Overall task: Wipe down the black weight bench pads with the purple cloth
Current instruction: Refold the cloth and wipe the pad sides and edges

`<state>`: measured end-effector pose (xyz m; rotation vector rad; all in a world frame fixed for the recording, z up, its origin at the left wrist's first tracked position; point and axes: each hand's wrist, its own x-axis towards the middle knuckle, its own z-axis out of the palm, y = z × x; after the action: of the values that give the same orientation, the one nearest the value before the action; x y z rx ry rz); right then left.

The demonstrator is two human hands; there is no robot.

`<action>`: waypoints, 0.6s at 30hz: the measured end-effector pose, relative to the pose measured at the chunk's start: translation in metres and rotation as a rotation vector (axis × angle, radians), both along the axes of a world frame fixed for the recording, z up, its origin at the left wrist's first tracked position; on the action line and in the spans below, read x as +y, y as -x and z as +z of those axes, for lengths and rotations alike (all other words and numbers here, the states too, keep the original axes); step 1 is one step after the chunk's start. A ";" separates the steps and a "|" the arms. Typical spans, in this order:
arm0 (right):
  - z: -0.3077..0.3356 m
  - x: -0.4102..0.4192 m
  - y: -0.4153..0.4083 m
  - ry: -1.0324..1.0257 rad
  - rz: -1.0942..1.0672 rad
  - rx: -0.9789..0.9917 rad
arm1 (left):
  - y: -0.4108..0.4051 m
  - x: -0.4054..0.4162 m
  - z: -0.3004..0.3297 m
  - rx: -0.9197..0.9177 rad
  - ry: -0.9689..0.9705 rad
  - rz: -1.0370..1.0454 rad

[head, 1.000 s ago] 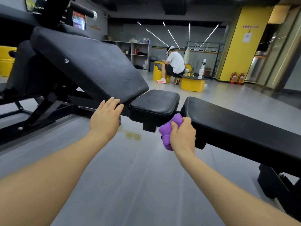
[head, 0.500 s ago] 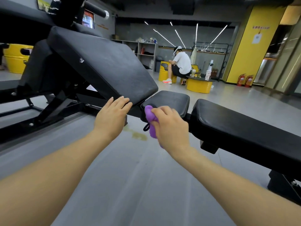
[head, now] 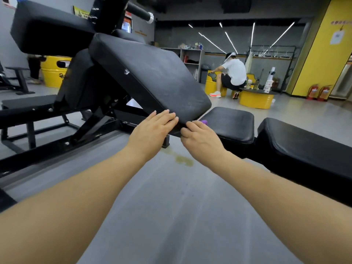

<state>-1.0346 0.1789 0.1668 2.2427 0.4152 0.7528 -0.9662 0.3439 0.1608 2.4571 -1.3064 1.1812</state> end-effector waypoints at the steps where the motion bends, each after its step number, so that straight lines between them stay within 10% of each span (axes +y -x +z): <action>1: -0.004 -0.009 0.010 0.002 0.029 -0.001 | 0.000 0.001 0.001 -0.001 -0.004 0.002; 18: -0.022 -0.051 0.051 -0.110 0.257 -0.129 | 0.005 -0.004 -0.003 -0.003 -0.010 0.064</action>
<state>-1.0859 0.1275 0.1443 2.2520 0.6199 1.0704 -0.9715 0.3397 0.1581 2.5227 -1.2469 1.1955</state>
